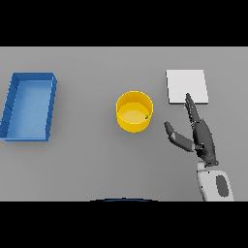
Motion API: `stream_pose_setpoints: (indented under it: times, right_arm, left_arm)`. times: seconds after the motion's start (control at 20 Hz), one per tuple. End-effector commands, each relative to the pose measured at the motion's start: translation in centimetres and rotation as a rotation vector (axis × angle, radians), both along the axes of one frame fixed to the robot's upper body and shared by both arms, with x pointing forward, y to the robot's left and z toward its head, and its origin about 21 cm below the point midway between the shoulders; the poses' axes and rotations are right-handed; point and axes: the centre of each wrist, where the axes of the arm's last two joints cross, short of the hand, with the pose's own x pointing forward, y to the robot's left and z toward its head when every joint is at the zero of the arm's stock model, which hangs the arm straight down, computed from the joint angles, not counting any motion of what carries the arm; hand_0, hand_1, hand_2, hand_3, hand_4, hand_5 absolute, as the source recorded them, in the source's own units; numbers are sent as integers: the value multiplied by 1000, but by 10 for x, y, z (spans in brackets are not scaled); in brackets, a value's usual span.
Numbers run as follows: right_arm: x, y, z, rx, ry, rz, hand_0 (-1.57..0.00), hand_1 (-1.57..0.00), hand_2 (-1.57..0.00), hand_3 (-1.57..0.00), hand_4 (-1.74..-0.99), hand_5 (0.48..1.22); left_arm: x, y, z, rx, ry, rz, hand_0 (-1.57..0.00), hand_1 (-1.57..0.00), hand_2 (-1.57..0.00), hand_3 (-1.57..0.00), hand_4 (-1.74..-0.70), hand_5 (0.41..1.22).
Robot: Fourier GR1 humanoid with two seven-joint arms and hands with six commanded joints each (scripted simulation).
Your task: Pick up the red beaker and tilt it to pour out 1 green nut into yellow bowl. Pick up the yellow bowl and place it on the metallic measuring scale.
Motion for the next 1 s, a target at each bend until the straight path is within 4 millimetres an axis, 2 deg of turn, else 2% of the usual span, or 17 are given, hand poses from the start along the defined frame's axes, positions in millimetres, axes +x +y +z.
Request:
stream_pose_setpoints:
  times: [0.0, 0.15, 0.2, 0.35, 0.6, 0.7, 0.8, 0.9, 0.95]
  right_arm:
    - [1, -2, 1, -9, 0, -1, 1, 1, 1, 1, -1138, 626]
    - [1, -4, 1, -8, 13, 5, 1, 1, 1, 1, -1133, 640]
    - [0, -2, 0, -5, 12, 11, 1, 1, 1, 1, -1138, 648]
    - [-1, -3, -2, 3, 24, 18, 1, 1, 1, 1, -1127, 664]
    - [-4, -8, -5, -11, -13, 15, 1, 1, 1, 1, -1166, 676]
    - [-5, -7, -4, -14, 1, 18, 1, 1, 1, 1, -1174, 676]
    - [-2, -4, -1, -11, 0, 20, 1, 1, 1, 1, -1167, 675]
    - [-2, -8, -1, -10, 9, 9, 1, 1, 1, 1, -1157, 671]
    - [-3, -8, 0, -4, 0, 18, 1, 1, 1, 1, -1155, 669]
  left_arm:
    - [-1, 8, -13, -24, -16, 44, -1571, -1571, -1571, -1560, -1740, 1221]
    - [-6, 32, -53, -218, -21, 176, -1571, -1571, -1571, -1566, -1741, 1221]
    - [-9, 41, -59, -271, -17, 233, -1571, -1571, -1571, -1567, -1741, 1221]
    - [-17, 53, -103, -378, 8, 305, -1571, -1571, -1571, -1569, -1741, 1221]
    - [-42, 67, -175, -481, 28, 356, -1571, -1571, -1571, -1570, -1741, 1221]
    - [-51, 65, -186, -509, 30, 366, -1571, -1571, -1571, -1571, -1741, 1151]
    - [-63, 63, -198, -533, 39, 376, -1571, -1571, -1571, -1571, -1741, 1050]
    - [-75, 58, -202, -545, 40, 393, -1571, -1571, -1571, -1571, -1741, 925]
    - [-79, 57, -196, -554, 59, 412, -1571, -1571, -1571, -1571, -1655, 868]
